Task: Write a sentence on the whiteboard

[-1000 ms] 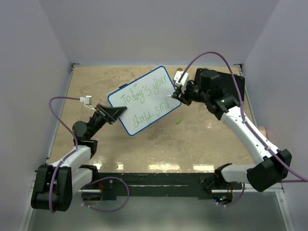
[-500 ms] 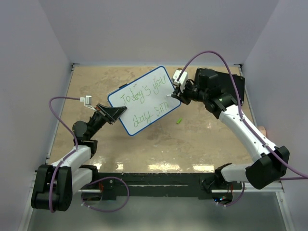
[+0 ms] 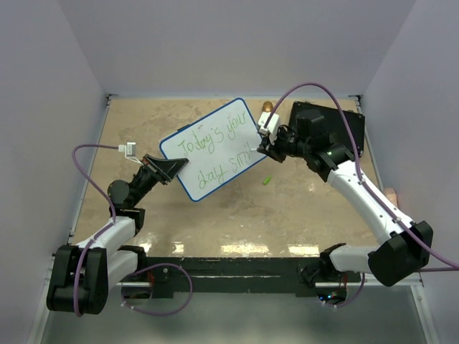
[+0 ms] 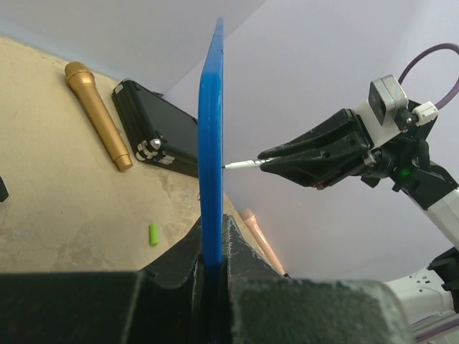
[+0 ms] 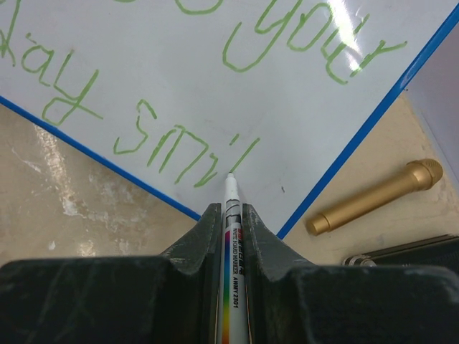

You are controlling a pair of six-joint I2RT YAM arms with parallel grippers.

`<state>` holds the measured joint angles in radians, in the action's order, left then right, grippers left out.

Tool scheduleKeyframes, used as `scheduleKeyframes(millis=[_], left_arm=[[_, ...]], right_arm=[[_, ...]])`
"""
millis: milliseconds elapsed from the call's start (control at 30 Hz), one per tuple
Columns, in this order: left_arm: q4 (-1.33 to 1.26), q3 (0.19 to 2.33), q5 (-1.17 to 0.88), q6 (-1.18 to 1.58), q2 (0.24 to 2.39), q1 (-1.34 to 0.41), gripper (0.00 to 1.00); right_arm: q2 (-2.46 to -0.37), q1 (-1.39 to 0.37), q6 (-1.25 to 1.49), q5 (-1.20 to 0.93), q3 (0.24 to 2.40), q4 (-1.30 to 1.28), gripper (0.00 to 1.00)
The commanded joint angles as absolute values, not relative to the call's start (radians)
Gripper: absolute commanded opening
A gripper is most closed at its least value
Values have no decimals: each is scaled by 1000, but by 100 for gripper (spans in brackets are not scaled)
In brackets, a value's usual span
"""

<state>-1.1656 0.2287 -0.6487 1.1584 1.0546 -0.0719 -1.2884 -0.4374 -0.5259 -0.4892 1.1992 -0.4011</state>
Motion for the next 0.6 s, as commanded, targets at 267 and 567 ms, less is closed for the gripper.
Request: scheduleKeyframes(millis=[267,567], left_arm=[[-1322,244,-630,1192,1035,-64,0],[-1313,242,-635,1187,1032,-60,0]], right_arm=[[-1221,-434,-555,-476,1137,-439,0],[-1230,-416,-535,-442,1204,-413,0]])
